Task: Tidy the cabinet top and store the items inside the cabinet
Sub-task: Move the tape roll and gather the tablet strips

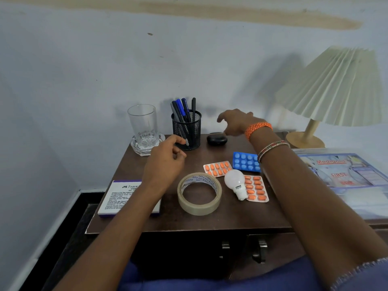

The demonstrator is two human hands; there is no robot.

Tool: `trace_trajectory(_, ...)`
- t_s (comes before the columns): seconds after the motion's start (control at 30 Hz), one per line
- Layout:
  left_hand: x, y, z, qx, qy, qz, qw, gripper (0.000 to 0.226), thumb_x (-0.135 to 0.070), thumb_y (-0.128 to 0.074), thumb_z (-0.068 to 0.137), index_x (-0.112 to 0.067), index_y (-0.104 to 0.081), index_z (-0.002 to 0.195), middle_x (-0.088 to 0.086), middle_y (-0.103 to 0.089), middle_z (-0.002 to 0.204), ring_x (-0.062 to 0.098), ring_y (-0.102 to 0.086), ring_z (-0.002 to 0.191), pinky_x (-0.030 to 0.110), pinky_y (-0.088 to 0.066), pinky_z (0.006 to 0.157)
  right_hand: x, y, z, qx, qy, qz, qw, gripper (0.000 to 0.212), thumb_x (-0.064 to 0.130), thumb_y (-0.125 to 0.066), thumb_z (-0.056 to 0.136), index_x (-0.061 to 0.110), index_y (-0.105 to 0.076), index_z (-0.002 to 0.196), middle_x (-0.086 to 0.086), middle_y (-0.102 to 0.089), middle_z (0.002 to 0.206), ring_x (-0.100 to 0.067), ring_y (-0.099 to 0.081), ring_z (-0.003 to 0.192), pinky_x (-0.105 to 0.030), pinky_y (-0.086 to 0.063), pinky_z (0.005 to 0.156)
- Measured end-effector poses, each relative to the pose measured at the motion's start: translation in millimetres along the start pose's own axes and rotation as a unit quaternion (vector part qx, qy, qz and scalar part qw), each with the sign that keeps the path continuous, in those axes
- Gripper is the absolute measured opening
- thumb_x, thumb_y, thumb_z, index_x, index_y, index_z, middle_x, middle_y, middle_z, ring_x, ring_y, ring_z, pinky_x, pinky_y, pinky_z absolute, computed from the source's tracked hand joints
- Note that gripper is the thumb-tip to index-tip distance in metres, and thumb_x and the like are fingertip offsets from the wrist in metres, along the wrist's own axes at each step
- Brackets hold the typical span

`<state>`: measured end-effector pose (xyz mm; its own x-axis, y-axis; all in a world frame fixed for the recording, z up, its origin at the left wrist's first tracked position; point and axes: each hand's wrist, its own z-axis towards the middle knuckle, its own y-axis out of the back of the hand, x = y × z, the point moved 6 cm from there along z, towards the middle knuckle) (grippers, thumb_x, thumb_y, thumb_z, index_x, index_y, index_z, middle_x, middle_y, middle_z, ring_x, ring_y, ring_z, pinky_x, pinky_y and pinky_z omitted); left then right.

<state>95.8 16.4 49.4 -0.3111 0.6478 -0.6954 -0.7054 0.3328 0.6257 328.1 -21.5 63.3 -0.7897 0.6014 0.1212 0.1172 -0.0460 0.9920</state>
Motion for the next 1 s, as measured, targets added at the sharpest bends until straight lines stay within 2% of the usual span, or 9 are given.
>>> trace_trajectory(0.1,-10.6,-12.4,-6.2,0.122,-0.035,-0.012,0.992,0.033,-0.017,-0.06,0.089,-0.025,-0.054,0.12,-0.007,-0.062,0.097,0.006,-0.058,0.085,0.018,-0.046,0.07,9.4,12.5,-21.3,0.04,0.011,-0.008,0.999,0.041,0.017,-0.066,0.084,0.02,-0.056,0.125,-0.006,-0.055,0.129,-0.029,-0.053,0.118,-0.04,-0.045,0.098)
trace_trajectory(0.2,-18.6,-23.2,-17.7,0.219,-0.064,0.029,0.973,0.038,-0.03,-0.063,0.087,-0.027,-0.053,0.124,-0.009,-0.057,0.11,0.007,-0.054,0.098,0.015,-0.041,0.075,19.1,18.9,-56.8,0.133,0.006,-0.005,0.991,0.034,0.026,-0.065,0.088,0.008,-0.062,0.116,-0.009,-0.067,0.101,-0.026,-0.066,0.097,-0.033,-0.053,0.077)
trace_trajectory(0.4,-21.3,-14.2,-17.4,0.171,-0.066,0.035,0.982,0.027,-0.019,-0.06,0.089,-0.021,-0.06,0.115,-0.004,-0.062,0.108,0.008,-0.057,0.094,0.013,-0.041,0.073,19.7,-15.8,-102.5,0.267,-0.059,-0.034,0.961,0.051,0.043,-0.072,0.079,0.006,-0.061,0.112,-0.01,-0.068,0.102,-0.029,-0.068,0.094,-0.047,-0.054,0.09)
trace_trajectory(0.5,-18.5,-4.6,-19.1,0.144,-0.051,0.038,0.988,0.023,-0.014,-0.058,0.089,-0.021,-0.063,0.11,-0.005,-0.061,0.101,0.005,-0.056,0.088,0.014,-0.041,0.07,20.2,-32.4,-112.7,0.26,-0.071,-0.056,0.961,0.053,0.042,-0.079,0.069,0.006,-0.06,0.105,-0.014,-0.064,0.102,-0.034,-0.068,0.088,-0.049,-0.056,0.085)
trace_trajectory(0.6,-12.7,6.7,-20.4,0.116,-0.032,0.037,0.992,0.022,-0.01,-0.057,0.088,-0.02,-0.065,0.107,-0.005,-0.062,0.098,0.005,-0.055,0.084,0.015,-0.042,0.07,27.8,-27.3,-120.2,0.224,-0.052,-0.022,0.973,0.057,0.033,-0.075,0.077,0.006,-0.055,0.122,-0.015,-0.06,0.117,-0.029,-0.066,0.084,-0.042,-0.057,0.083)
trace_trajectory(0.67,-6.2,14.8,-20.0,0.094,-0.017,0.036,0.995,0.022,-0.008,-0.056,0.088,-0.02,-0.066,0.104,-0.002,-0.064,0.1,0.005,-0.055,0.082,0.014,-0.042,0.069,35.7,-14.2,-120.7,0.162,-0.023,0.019,0.986,0.056,0.027,-0.072,0.082,0.006,-0.05,0.128,-0.014,-0.058,0.123,-0.025,-0.062,0.084,-0.031,-0.051,0.069)
trace_trajectory(0.73,0.0,21.5,-20.5,0.086,-0.002,0.031,0.996,0.02,-0.01,-0.057,0.088,-0.02,-0.065,0.103,-0.001,-0.064,0.101,0.003,-0.054,0.08,0.013,-0.041,0.068,47.0,1.3,-115.3,0.059,0.011,0.071,0.996,0.049,0.026,-0.071,0.082,0.006,-0.052,0.122,-0.013,-0.057,0.122,-0.028,-0.059,0.1,-0.03,-0.043,0.066)
trace_trajectory(0.83,0.6,19.2,-27.9,0.139,-0.003,0.038,0.99,0.025,-0.027,-0.063,0.087,-0.023,-0.061,0.112,-0.004,-0.062,0.107,0.004,-0.055,0.087,0.016,-0.04,0.069,57.9,12.0,-104.2,-0.054,0.005,0.161,0.985,0.043,0.029,-0.068,0.08,0.005,-0.052,0.113,-0.016,-0.055,0.118,-0.03,-0.055,0.105,-0.029,-0.038,0.072)
trace_trajectory(1.0,-19.9,-9.5,-49.1,0.24,-0.097,0.12,0.959,0.046,-0.052,-0.067,0.077,-0.026,-0.059,0.114,-0.005,-0.058,0.114,0.013,-0.051,0.108,0.027,-0.041,0.09,43.1,0.6,-98.5,-0.038,-0.092,0.157,0.982,0.038,0.024,-0.058,0.088,0.005,-0.053,0.119,-0.017,-0.056,0.123,-0.033,-0.057,0.11,-0.036,-0.046,0.085)
